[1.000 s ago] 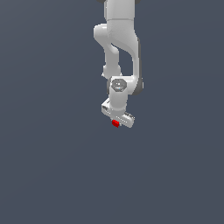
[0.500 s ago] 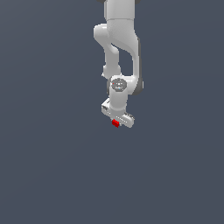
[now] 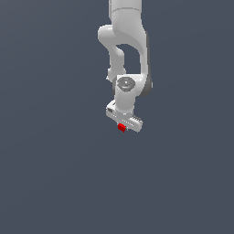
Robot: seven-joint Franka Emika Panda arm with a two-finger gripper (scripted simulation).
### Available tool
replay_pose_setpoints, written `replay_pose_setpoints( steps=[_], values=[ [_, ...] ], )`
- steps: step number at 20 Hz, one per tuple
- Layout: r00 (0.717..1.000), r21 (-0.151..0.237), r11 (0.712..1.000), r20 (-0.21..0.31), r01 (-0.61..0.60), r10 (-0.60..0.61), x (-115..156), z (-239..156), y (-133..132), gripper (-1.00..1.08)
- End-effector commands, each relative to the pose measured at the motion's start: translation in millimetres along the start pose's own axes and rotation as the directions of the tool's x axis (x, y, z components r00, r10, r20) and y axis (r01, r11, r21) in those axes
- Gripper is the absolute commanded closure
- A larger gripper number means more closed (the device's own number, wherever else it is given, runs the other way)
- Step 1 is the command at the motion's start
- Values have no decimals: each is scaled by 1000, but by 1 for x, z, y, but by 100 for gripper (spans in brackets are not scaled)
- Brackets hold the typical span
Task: Pick up the red cube and move it to a goal position.
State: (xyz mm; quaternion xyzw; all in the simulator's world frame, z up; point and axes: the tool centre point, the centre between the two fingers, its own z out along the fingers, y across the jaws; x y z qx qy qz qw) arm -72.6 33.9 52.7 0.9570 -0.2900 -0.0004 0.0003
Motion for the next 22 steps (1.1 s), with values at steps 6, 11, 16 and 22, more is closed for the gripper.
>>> replay_pose_setpoints(
  steps=[6, 11, 16, 22],
  values=[
    [1000, 0, 1000, -1, -1, 1, 14, -55, -18, 108],
    [1000, -1, 1000, -2, -1, 1, 26, -102, -34, 108],
    [1000, -1, 1000, -2, -1, 1, 38, -149, -50, 108],
    [1000, -1, 1000, -2, -1, 1, 53, -204, -69, 108]
  ],
)
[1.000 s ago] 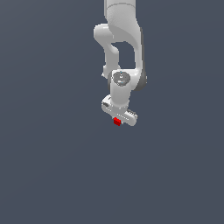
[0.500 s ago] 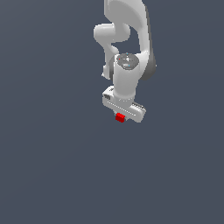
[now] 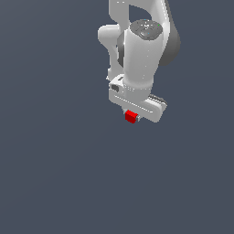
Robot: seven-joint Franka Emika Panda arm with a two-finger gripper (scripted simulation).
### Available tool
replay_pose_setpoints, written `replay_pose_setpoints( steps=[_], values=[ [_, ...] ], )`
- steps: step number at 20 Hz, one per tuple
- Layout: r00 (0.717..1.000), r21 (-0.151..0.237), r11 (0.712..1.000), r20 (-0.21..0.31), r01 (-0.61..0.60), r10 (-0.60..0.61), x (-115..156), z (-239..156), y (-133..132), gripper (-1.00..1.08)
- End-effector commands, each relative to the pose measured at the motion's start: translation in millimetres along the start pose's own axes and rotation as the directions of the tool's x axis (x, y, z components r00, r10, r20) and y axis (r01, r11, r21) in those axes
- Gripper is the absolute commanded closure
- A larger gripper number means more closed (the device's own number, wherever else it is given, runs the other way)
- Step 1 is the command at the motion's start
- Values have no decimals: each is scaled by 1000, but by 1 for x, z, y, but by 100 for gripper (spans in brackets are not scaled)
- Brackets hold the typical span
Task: Pick up the red cube and move it to a goal position.
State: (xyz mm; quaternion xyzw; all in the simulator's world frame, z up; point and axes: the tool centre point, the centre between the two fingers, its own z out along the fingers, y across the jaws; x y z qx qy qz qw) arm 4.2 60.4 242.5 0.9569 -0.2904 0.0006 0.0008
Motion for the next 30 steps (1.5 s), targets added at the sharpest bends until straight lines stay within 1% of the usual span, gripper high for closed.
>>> replay_pose_setpoints(
  steps=[1, 8, 15, 22, 30],
  values=[
    [1000, 0, 1000, 0, 0, 0, 6, -23, -8, 108],
    [1000, 0, 1000, 1, 0, 0, 20, -75, -27, 108],
    [1000, 0, 1000, 1, 0, 0, 33, -116, -42, 108],
    [1000, 1, 1000, 1, 1, -1, 43, -150, -55, 108],
    [1000, 1, 1000, 1, 1, -1, 52, -179, -67, 108]
  ],
)
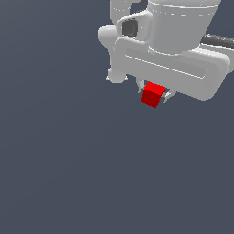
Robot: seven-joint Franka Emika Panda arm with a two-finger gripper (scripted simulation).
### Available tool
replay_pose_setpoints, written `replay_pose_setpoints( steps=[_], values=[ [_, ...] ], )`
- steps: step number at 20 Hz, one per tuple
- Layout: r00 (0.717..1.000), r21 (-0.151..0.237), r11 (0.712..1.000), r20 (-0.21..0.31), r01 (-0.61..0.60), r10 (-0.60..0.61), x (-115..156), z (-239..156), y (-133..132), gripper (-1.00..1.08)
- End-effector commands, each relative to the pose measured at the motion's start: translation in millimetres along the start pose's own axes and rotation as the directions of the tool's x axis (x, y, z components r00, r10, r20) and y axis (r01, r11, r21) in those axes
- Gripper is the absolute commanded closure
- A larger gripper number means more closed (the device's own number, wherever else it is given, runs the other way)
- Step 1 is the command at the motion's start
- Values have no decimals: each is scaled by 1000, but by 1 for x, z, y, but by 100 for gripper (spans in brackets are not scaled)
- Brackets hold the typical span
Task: Pick up the red cube and move it to a goal position.
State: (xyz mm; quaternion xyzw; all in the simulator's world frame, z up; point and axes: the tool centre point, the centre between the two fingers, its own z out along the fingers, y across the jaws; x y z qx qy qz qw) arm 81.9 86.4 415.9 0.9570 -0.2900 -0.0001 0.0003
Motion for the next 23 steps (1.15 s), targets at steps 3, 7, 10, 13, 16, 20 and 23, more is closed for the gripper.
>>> replay_pose_setpoints(
  steps=[3, 7, 10, 13, 16, 20, 23],
  values=[
    [1000, 0, 1000, 0, 0, 0, 4, -14, -5, 108],
    [1000, 0, 1000, 0, 0, 0, 7, -23, -9, 108],
    [1000, 1, 1000, 0, 0, 0, 9, -27, -11, 108],
    [1000, 1, 1000, 0, 0, 0, 10, -30, -12, 108],
    [1000, 1, 1000, 0, 0, 0, 11, -32, -13, 108],
    [1000, 1, 1000, 0, 0, 0, 12, -33, -14, 108],
    [1000, 1, 1000, 0, 0, 0, 12, -33, -14, 108]
  ],
)
